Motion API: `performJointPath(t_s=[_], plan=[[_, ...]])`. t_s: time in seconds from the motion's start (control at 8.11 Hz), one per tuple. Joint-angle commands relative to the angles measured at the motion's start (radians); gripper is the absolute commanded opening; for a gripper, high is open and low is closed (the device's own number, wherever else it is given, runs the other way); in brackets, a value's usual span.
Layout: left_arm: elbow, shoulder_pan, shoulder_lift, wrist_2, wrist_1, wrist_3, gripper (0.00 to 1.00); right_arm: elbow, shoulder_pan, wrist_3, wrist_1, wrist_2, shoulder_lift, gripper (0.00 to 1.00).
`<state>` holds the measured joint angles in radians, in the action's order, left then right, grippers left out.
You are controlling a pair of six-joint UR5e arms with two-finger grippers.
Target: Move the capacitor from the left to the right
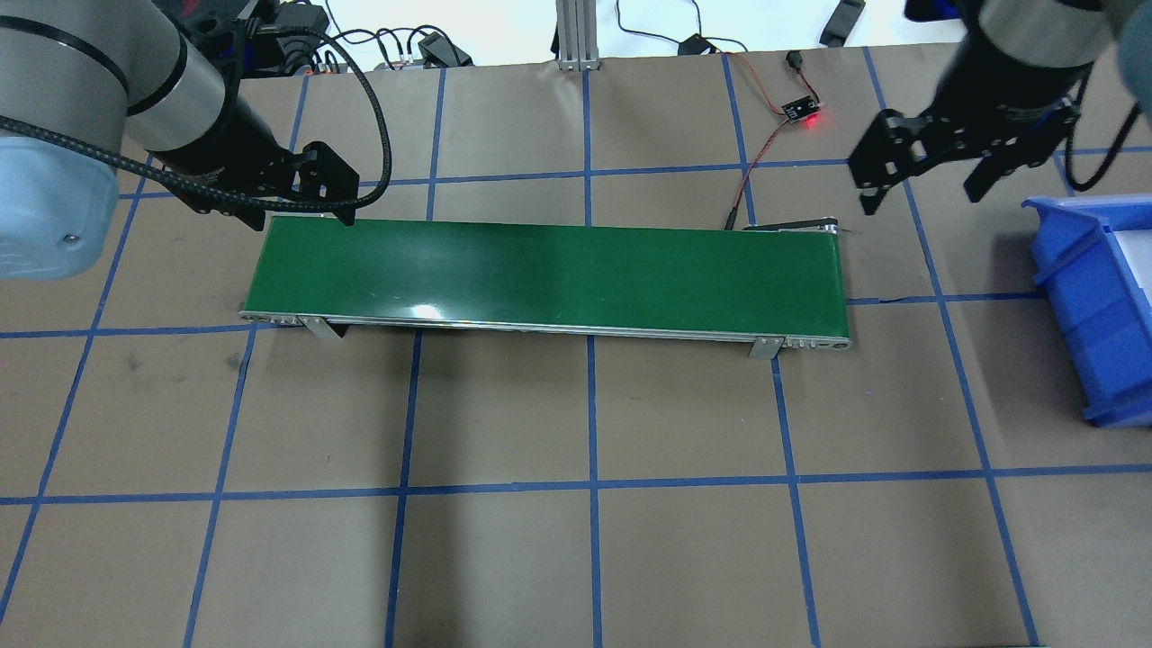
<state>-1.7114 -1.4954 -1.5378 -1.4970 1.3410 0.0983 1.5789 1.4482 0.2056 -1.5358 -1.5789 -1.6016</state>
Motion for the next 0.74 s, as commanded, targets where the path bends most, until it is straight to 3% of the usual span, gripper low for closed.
performJointPath(t_s=[0.0, 0.25, 0.49, 0.62], plan=[[0.007, 0.015, 0.004, -0.003, 0.05, -0.005, 1.0, -0.004, 0.216, -0.247, -0.021, -0.006, 0.002, 1.0], [-0.004, 0.041, 0.002, -0.024, 0.088, 0.004, 1.0, 0.001, 0.253, -0.299, -0.055, -0.01, 0.008, 1.0], [-0.007, 0.066, 0.002, -0.144, 0.08, -0.006, 1.0, 0.001, 0.253, -0.302, -0.056, -0.012, 0.008, 1.0], [-0.007, 0.066, 0.001, -0.144, 0.08, -0.015, 1.0, 0.0, 0.253, -0.301, -0.058, -0.013, 0.009, 1.0]])
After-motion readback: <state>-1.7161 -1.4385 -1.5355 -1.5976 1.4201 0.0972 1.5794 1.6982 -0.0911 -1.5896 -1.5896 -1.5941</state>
